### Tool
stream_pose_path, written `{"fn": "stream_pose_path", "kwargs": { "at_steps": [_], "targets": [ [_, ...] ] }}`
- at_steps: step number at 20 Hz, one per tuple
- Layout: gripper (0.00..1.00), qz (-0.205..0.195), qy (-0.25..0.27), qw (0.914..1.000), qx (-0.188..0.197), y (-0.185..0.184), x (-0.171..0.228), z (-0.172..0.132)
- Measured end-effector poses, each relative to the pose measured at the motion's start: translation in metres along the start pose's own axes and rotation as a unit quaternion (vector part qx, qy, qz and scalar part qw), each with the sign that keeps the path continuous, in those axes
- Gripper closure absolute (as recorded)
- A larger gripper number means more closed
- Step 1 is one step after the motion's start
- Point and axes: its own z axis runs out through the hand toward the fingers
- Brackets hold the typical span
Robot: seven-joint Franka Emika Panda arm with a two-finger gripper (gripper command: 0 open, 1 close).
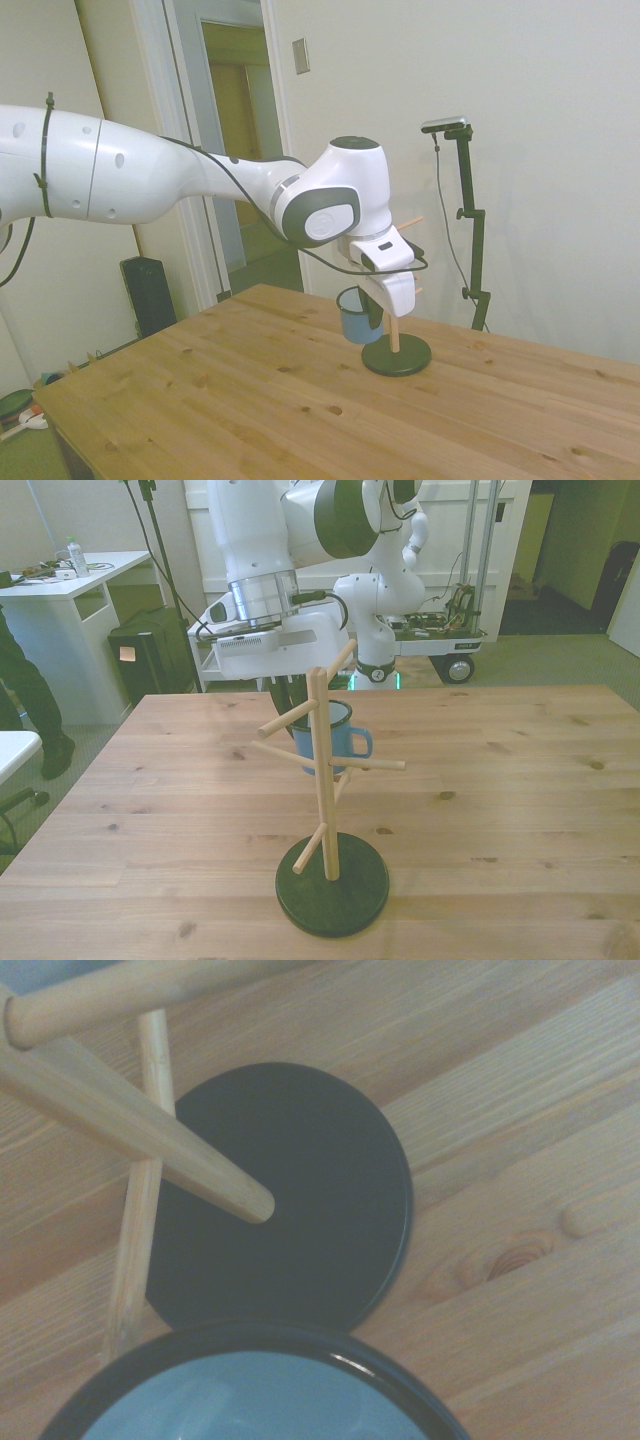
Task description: Hang the mug
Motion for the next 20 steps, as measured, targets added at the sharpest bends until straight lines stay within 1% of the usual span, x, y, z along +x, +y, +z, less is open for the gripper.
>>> {"fn": "stream_pose_path", "kwargs": {
  "at_steps": [3, 5, 9, 11, 17, 20],
  "targets": [
    [1.0, 0.003, 0.001, 1.0, -0.005, -0.006, 0.007, 0.01],
    [1.0, 0.006, 0.0, 1.0, -0.006, -0.008, 0.014, 0.01],
    [1.0, 0.012, 0.001, 0.9999, -0.004, -0.008, 0.026, -0.006],
    [1.0, 0.014, -0.001, 0.9999, -0.004, -0.009, 0.031, -0.01],
    [1.0, 0.017, -0.003, 0.9998, -0.009, -0.018, 0.043, 0.008],
    [1.0, 0.019, -0.004, 0.9997, -0.011, -0.021, 0.051, 0.011]
  ]
}}
